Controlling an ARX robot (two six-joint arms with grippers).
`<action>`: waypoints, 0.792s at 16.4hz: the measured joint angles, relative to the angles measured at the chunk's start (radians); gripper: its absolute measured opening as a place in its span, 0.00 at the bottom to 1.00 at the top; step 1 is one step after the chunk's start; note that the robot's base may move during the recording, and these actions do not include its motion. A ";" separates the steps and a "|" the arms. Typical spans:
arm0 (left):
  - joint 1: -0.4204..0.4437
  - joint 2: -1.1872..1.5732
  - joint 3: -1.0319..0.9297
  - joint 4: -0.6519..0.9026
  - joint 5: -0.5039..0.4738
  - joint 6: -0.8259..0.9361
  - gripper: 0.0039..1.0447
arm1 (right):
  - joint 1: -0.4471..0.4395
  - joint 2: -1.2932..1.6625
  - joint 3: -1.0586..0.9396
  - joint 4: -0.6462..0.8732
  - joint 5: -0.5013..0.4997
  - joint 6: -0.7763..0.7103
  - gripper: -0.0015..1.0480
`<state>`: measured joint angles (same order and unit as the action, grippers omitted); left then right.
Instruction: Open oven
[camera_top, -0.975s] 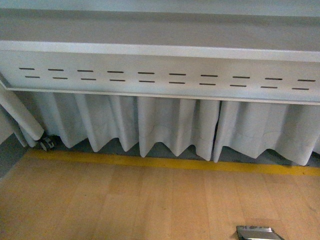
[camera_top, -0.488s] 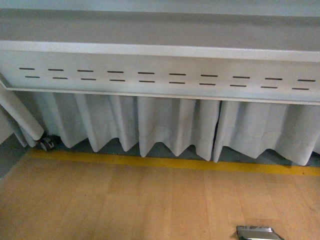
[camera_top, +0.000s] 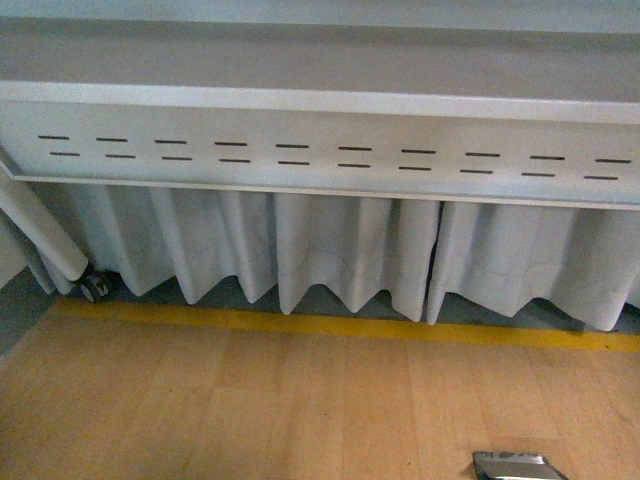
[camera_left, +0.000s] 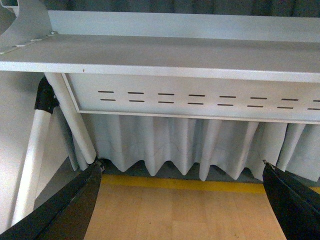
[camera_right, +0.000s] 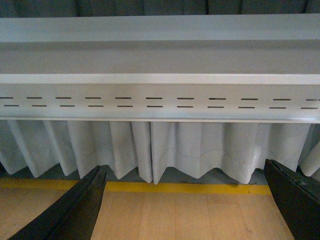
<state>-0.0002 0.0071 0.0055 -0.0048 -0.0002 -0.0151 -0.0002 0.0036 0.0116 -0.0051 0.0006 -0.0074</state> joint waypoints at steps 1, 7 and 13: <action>0.000 0.000 0.000 0.000 0.000 0.000 0.94 | 0.000 0.000 0.000 0.000 0.000 0.000 0.94; 0.000 0.000 0.000 0.000 0.000 0.000 0.94 | 0.000 0.000 0.000 0.000 0.000 0.000 0.94; 0.000 0.000 0.000 0.000 0.000 0.000 0.94 | 0.000 0.000 0.000 0.000 0.000 0.000 0.94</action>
<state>-0.0002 0.0071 0.0055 -0.0048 -0.0002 -0.0151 -0.0002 0.0036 0.0116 -0.0051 0.0002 -0.0074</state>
